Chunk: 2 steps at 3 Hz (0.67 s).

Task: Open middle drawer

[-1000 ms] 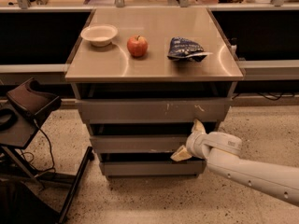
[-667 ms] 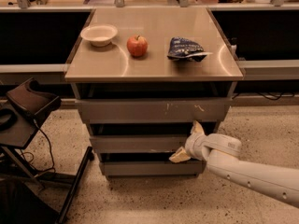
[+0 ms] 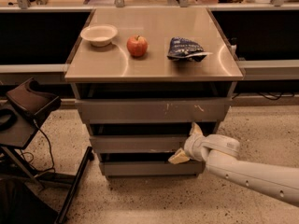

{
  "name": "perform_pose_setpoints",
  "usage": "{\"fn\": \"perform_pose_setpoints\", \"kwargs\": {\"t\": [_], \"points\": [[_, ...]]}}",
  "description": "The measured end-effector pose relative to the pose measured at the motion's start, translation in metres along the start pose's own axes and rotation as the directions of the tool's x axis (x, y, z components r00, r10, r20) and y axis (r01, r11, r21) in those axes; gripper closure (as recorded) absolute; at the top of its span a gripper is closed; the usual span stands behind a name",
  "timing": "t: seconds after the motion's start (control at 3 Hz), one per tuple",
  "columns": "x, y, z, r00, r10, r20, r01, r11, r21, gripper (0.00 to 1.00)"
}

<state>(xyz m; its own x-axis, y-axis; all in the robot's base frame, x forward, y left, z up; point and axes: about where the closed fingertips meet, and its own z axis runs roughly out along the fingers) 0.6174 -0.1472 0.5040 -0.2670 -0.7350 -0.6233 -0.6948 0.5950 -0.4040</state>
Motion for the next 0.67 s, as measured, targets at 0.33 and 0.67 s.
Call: {"fn": "perform_pose_setpoints", "kwargs": {"t": [0.33,0.67], "points": [[0.0001,0.0000,0.0002,1.000,0.000,0.000,0.000,1.0000,0.000,0.00],[0.0034,0.0000,0.0036,1.000,0.004,0.001,-0.004,1.0000,0.000,0.00]]}}
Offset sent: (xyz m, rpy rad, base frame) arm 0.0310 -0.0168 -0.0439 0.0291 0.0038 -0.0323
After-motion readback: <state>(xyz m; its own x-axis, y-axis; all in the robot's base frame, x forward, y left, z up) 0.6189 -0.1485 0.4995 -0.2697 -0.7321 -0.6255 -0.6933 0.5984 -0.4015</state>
